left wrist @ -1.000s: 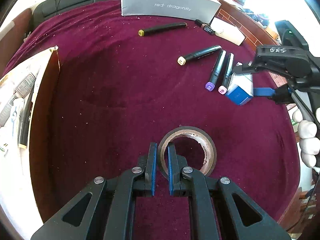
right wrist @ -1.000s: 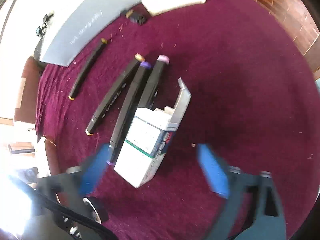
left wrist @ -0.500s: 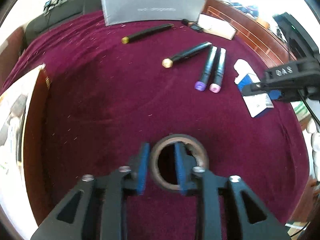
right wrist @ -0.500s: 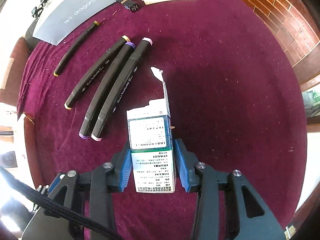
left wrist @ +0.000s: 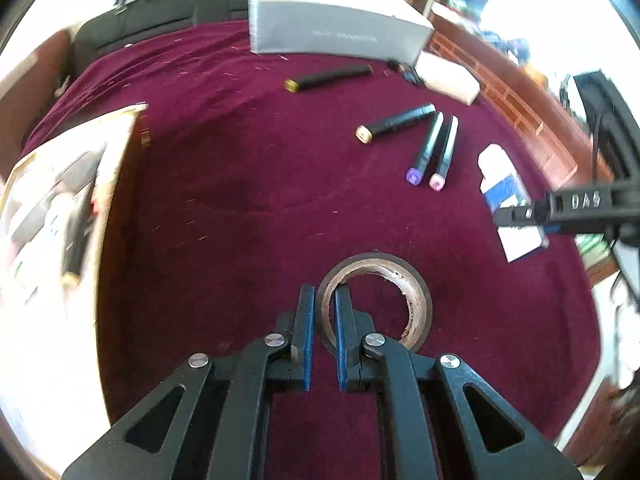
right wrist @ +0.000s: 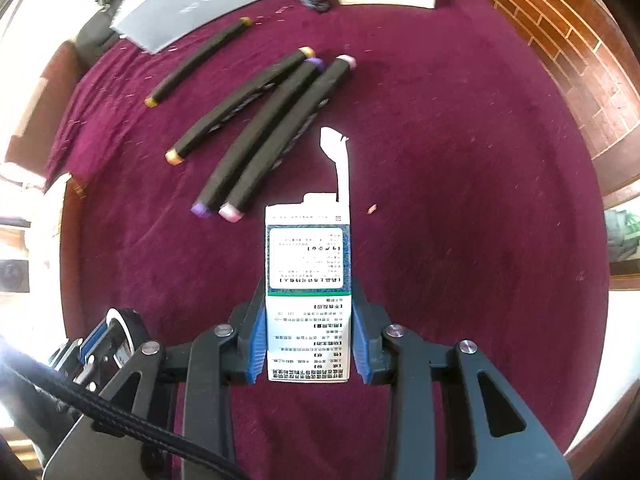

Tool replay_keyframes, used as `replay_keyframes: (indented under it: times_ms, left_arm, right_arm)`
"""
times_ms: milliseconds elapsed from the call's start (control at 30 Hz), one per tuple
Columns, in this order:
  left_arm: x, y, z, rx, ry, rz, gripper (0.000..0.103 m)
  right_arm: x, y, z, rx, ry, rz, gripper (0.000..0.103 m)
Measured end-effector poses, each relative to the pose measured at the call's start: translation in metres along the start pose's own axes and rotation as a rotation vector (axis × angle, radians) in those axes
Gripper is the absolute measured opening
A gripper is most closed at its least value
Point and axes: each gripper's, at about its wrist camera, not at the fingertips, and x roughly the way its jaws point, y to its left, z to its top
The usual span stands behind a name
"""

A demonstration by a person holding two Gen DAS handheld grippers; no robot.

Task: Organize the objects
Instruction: 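Carry tape roll and medicine box into the white tray and open both tools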

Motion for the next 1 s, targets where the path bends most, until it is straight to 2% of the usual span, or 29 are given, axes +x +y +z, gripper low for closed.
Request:
replay_keyframes:
  times_ms: [200, 333, 467, 600, 700, 1000]
  left_arm:
    - [-0.060, 0.039, -0.019, -0.123, -0.072, 0.016, 0.007]
    - [-0.093, 0.080, -0.033, -0.208, -0.103, 0.079, 0.007]
    - [-0.115, 0.130, -0.048, -0.297, -0.116, 0.151, 0.007]
    - [-0.121, 0.174, -0.058, -0.354, -0.114, 0.199, 0.007]
    - [-0.118, 0.204, -0.060, -0.357, -0.098, 0.245, 0.007]
    - [-0.090, 0.262, -0.059, -0.296, -0.039, 0.251, 0.007]
  right_arm:
    - [-0.009, 0.040, -0.013, -0.068, 0.007, 0.118, 0.032]
    - [-0.005, 0.090, -0.021, -0.150, 0.025, 0.181, 0.033]
    - [-0.007, 0.142, -0.032, -0.243, 0.021, 0.207, 0.033]
    - [-0.009, 0.186, -0.043, -0.305, 0.020, 0.212, 0.033]
    - [-0.004, 0.217, -0.053, -0.346, 0.040, 0.212, 0.033]
    - [0.039, 0.306, -0.088, -0.446, 0.141, 0.205, 0.033]
